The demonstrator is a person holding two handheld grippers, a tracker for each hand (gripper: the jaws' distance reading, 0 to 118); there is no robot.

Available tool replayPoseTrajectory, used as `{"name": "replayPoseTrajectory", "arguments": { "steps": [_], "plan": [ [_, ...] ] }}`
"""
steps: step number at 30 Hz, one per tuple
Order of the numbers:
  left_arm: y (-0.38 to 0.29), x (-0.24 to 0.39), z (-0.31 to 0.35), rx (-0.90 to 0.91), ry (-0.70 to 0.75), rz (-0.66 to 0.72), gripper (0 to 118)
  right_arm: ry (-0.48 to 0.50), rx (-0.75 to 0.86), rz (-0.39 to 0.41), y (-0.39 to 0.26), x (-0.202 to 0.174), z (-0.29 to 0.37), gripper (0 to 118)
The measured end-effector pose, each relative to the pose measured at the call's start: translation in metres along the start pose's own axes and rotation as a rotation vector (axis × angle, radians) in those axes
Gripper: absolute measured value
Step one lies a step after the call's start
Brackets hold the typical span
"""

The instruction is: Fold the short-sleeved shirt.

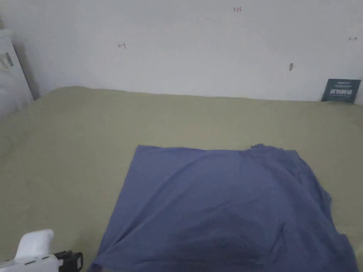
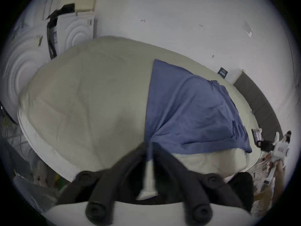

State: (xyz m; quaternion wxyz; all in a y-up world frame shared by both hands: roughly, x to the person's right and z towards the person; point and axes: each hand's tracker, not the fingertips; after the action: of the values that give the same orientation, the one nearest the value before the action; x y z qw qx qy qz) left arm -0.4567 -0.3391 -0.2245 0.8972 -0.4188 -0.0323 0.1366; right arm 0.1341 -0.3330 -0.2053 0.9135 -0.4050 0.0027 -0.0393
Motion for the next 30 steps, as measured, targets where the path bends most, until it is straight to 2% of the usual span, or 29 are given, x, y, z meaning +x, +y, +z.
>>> {"name": "replayPoseTrajectory", "arguments": {
  "steps": [1,2,3,4,7,9,11,12,13,14,15,18,19,21,22,24,26,29,30],
  "plan": [
    [-0.002,-0.002,0.001,-0.001,0.004,0.025,33,-0.001,0.0,0.003,0.0,0.0,-0.001,7],
    [-0.004,-0.004,0.0,0.0,-0.003,0.029,72,-0.002,0.0,0.005,0.0,0.001,-0.002,7],
    [-0.006,-0.005,-0.003,-0.01,-0.007,0.024,103,-0.002,-0.001,0.004,0.0,0.002,-0.004,7],
    [-0.006,-0.007,-0.007,-0.019,-0.018,0.015,116,-0.001,-0.007,-0.002,0.001,0.003,-0.005,7],
    [-0.008,0.008,-0.018,-0.025,-0.045,-0.053,115,0.005,-0.022,-0.031,-0.002,0.006,-0.004,7],
    [-0.013,0.01,-0.034,-0.058,0.007,-0.114,114,0.004,-0.03,-0.038,-0.004,0.006,-0.005,7],
    [-0.014,0.013,-0.048,-0.061,0.054,-0.16,100,-0.003,-0.041,-0.037,-0.006,0.006,-0.005,7],
    [-0.014,0.011,-0.054,-0.05,0.064,-0.173,81,-0.004,-0.048,-0.035,-0.007,0.006,-0.005,7],
    [-0.015,0.01,-0.059,-0.041,0.057,-0.175,40,-0.004,-0.053,-0.035,-0.008,0.007,-0.006,7],
    [-0.015,0.01,-0.064,-0.028,0.065,-0.179,11,-0.004,-0.06,-0.035,-0.008,0.008,-0.006,7],
    [-0.015,0.011,-0.068,-0.028,0.073,-0.183,7,-0.009,-0.066,-0.036,-0.009,0.01,-0.007,7],
    [-0.019,-0.001,-0.069,-0.01,0.052,-0.165,4,-0.011,-0.083,-0.035,-0.011,0.019,-0.014,9],
    [-0.02,-0.002,-0.067,-0.006,0.04,-0.164,4,-0.008,-0.088,-0.036,-0.013,0.026,-0.02,29],
    [-0.018,-0.001,-0.06,0.016,0.035,-0.183,3,-0.008,-0.097,-0.047,-0.013,0.033,-0.024,81],
    [-0.017,-0.003,-0.057,0.02,0.029,-0.191,4,0.001,-0.097,-0.052,-0.014,0.036,-0.026,99],
    [-0.014,0.006,-0.05,0.026,0.022,-0.199,3,0.036,-0.118,-0.074,-0.017,0.042,-0.034,96],
    [-0.013,0.006,-0.047,0.026,0.021,-0.206,3,0.048,-0.119,-0.059,-0.019,0.041,-0.039,96],
    [-0.01,0.01,-0.047,0.032,0.018,-0.209,3,-0.021,-0.148,0.037,-0.023,0.036,-0.054,95],
    [-0.01,0.01,-0.047,0.032,0.016,-0.202,3,-0.018,-0.161,0.058,-0.025,0.037,-0.06,89]
  ]
}}
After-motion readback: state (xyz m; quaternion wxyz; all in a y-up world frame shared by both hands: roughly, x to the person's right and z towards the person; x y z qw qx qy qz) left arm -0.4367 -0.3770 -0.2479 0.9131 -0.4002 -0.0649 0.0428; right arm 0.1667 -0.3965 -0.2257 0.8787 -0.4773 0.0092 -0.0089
